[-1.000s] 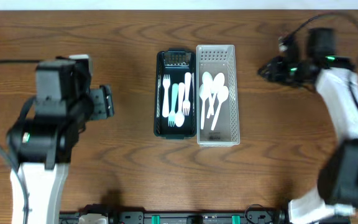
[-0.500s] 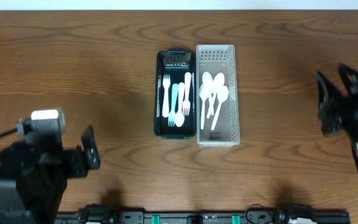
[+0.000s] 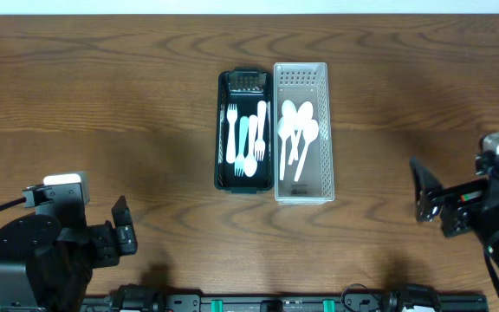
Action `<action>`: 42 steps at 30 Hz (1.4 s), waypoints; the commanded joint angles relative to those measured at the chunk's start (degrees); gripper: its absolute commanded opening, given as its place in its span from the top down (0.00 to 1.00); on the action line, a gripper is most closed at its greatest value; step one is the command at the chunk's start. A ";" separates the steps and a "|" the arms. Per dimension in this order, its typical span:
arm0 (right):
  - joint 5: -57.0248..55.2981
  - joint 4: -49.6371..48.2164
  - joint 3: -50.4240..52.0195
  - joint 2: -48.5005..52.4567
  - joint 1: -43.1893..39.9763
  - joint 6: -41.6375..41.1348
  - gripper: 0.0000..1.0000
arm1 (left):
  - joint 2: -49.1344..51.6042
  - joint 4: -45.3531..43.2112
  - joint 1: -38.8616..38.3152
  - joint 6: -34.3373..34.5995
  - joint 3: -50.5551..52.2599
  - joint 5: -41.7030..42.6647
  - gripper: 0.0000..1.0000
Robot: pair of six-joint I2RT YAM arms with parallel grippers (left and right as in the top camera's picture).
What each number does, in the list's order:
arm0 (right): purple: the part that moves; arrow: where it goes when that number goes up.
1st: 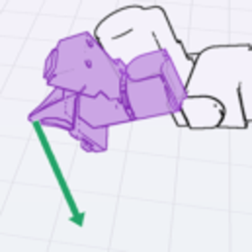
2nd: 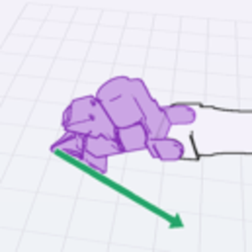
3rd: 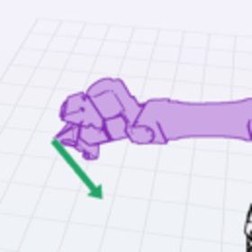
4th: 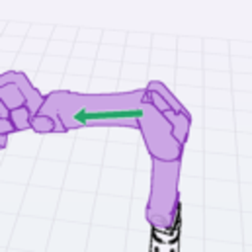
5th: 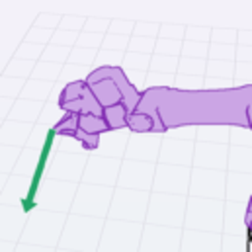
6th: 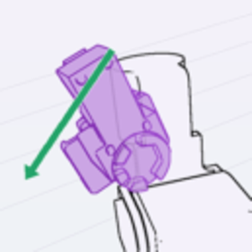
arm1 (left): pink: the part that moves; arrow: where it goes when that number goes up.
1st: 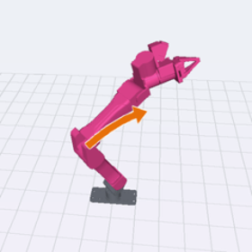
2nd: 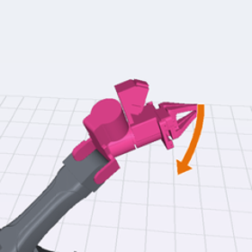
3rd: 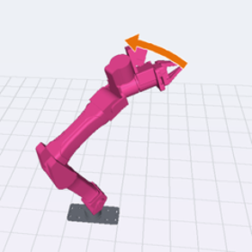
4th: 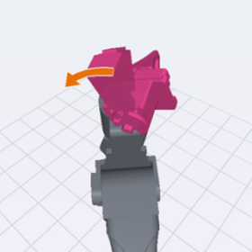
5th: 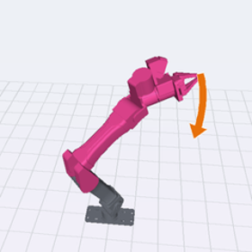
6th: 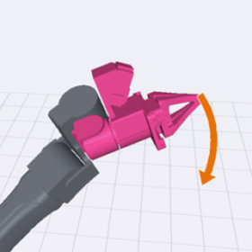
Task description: Pack container
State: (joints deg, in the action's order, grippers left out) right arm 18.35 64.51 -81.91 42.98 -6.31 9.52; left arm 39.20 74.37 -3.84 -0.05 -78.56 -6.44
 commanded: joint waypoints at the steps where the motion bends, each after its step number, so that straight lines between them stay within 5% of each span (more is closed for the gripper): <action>1: -0.33 2.91 0.11 -0.17 0.11 0.42 0.01 | -0.09 0.00 0.28 -0.35 -0.52 -0.92 0.02; 13: 3.50 8.22 0.11 -0.17 1.03 0.42 0.01 | -0.09 0.00 0.28 -0.35 -0.52 -0.90 0.02; 25: -7.19 6.78 1.33 -1.40 1.01 2.89 0.01 | -0.09 0.00 0.28 -0.35 -0.52 -0.90 0.02; 42: -7.39 -17.25 50.05 -28.11 1.14 4.26 0.01 | -0.09 0.00 0.28 -0.35 -0.52 -0.90 0.02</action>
State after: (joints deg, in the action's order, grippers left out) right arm 10.68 49.04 -36.34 17.56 -5.65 13.06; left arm 39.20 74.39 -3.84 -0.05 -78.56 -6.48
